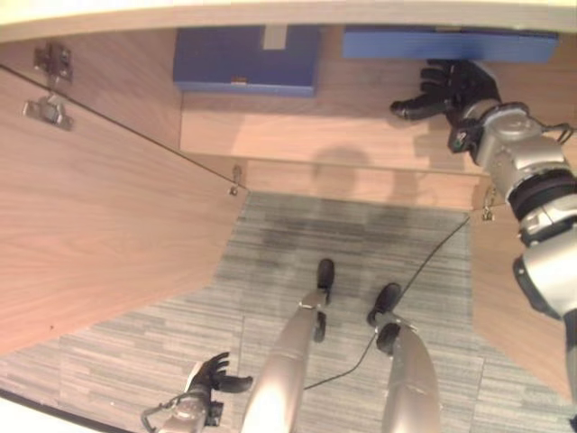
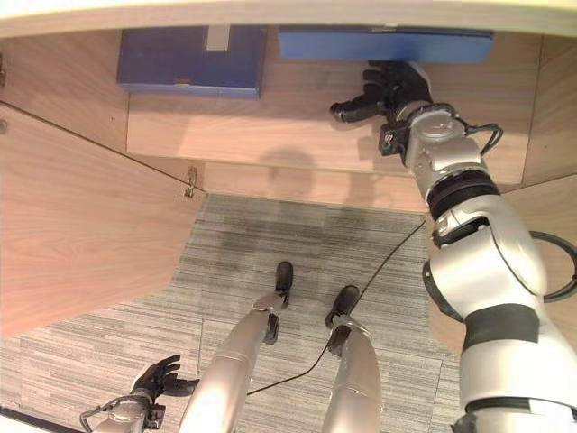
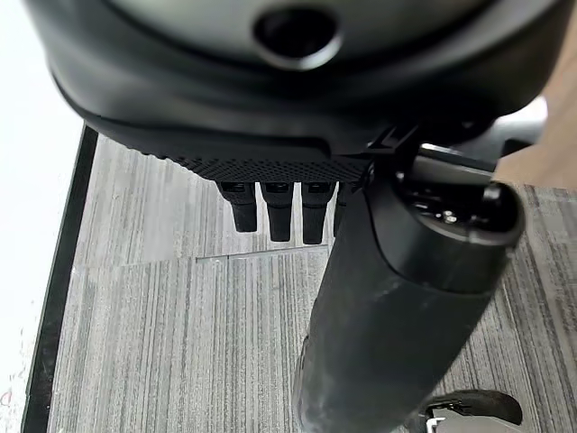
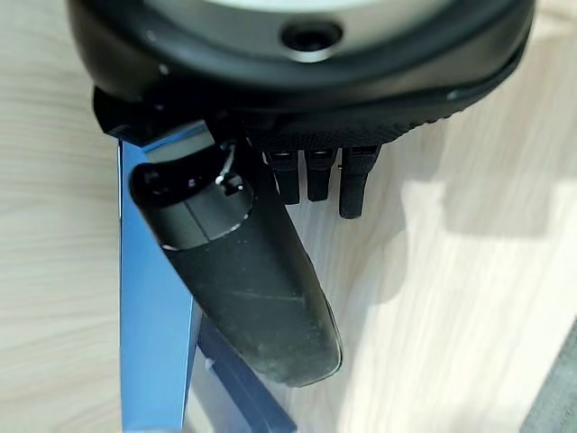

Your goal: Put the empty folder in the office cabinet

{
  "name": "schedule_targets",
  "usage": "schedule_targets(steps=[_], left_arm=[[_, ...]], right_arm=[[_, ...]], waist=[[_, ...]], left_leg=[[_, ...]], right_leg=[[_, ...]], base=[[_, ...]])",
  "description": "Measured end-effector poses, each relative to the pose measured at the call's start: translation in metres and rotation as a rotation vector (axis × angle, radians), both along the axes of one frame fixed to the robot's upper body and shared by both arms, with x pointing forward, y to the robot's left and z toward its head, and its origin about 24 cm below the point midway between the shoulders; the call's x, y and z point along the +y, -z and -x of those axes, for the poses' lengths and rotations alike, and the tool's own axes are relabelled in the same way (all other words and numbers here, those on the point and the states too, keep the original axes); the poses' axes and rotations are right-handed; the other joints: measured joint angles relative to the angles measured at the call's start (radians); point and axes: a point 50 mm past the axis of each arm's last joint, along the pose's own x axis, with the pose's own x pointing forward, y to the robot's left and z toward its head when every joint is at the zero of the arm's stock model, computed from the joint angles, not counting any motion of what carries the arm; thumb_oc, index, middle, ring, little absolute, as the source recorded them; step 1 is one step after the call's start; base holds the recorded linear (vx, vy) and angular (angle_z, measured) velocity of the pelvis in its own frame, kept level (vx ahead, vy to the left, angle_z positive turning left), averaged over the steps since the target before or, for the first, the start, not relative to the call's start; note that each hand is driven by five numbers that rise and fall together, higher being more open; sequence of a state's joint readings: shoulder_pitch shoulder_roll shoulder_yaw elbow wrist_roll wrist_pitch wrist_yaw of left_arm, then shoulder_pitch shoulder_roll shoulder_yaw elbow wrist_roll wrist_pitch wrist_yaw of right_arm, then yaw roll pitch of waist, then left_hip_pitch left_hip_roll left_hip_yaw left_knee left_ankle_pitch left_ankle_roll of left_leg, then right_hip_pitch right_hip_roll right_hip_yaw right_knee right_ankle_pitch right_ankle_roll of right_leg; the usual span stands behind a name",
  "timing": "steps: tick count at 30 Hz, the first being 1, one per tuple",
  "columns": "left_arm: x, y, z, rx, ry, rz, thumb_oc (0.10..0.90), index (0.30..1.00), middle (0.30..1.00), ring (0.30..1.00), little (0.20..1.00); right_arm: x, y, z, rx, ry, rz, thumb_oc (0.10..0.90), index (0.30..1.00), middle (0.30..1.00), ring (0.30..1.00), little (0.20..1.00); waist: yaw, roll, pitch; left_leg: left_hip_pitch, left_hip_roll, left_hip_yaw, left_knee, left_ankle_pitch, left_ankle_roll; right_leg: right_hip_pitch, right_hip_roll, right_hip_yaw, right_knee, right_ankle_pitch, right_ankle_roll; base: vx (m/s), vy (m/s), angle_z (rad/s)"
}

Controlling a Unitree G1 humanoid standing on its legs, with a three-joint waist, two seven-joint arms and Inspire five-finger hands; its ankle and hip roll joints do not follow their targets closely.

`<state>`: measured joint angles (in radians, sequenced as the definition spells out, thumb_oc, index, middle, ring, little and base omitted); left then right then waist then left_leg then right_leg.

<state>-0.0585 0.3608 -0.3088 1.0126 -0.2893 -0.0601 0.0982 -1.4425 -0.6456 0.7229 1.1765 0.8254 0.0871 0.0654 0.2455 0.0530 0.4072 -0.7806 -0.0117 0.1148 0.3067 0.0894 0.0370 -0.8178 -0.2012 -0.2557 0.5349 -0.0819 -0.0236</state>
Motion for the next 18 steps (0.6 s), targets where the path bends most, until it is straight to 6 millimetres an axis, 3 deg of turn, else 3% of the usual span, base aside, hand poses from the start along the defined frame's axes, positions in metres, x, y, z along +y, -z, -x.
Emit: schedule_targets(steps=[5, 8, 12, 14, 18], left_arm=[[0.003, -0.001, -0.001, -0.011, 0.002, -0.007, 0.8, 0.9, 0.9, 0.9, 0.9], [0.003, -0.002, -0.001, -0.011, 0.001, -0.007, 0.8, 0.9, 0.9, 0.9, 0.9], [0.007, -0.003, -0.001, -0.017, -0.024, -0.01, 0.8, 0.9, 0.9, 0.9, 0.9], [0.01, -0.005, -0.002, -0.032, -0.04, -0.008, 0.8, 0.9, 0.9, 0.9, 0.9], [0.007, -0.009, -0.009, -0.068, -0.005, -0.016, 0.8, 0.9, 0.9, 0.9, 0.9]], right_arm=[[-0.001, 0.0, 0.0, -0.001, 0.0, 0.008, 0.8, 0.9, 0.9, 0.9, 0.9], [-0.001, -0.003, 0.002, -0.006, -0.015, 0.158, 0.8, 0.9, 0.9, 0.9, 0.9], [0.02, -0.009, 0.009, -0.01, -0.119, 0.644, 0.8, 0.9, 0.9, 0.9, 0.9], [0.037, -0.002, 0.019, -0.012, -0.225, 0.989, 0.8, 0.9, 0.9, 0.9, 0.9], [0.051, 0.005, 0.027, -0.044, -0.288, 1.217, 0.8, 0.9, 0.9, 0.9, 0.9]], waist=[[0.0, -0.003, 0.002], [0.001, -0.005, 0.004], [-0.009, -0.027, 0.016], [-0.023, -0.047, 0.027], [-0.031, -0.063, 0.035]], left_leg=[[0.0, 0.0, -0.001, -0.007, 0.003, -0.003], [0.001, 0.0, 0.0, -0.016, 0.008, -0.003], [0.003, 0.002, 0.001, -0.022, 0.009, -0.004], [0.01, 0.004, 0.002, -0.035, 0.014, -0.003], [0.016, 0.007, 0.004, -0.049, 0.018, -0.003]], right_leg=[[0.0, 0.002, -0.001, -0.006, 0.0, 0.001], [0.0, 0.002, -0.001, -0.013, 0.003, 0.003], [0.002, 0.006, -0.001, -0.023, 0.006, 0.003], [0.01, 0.009, -0.003, -0.035, 0.011, 0.003], [0.014, 0.016, -0.003, -0.051, 0.018, 0.002]], base=[[0.0, 0.0, 0.0], [0.0, 0.0, 0.0], [0.0, 0.0, 0.0], [0.0, -0.016, -0.02], [0.01, -0.026, -0.03]])
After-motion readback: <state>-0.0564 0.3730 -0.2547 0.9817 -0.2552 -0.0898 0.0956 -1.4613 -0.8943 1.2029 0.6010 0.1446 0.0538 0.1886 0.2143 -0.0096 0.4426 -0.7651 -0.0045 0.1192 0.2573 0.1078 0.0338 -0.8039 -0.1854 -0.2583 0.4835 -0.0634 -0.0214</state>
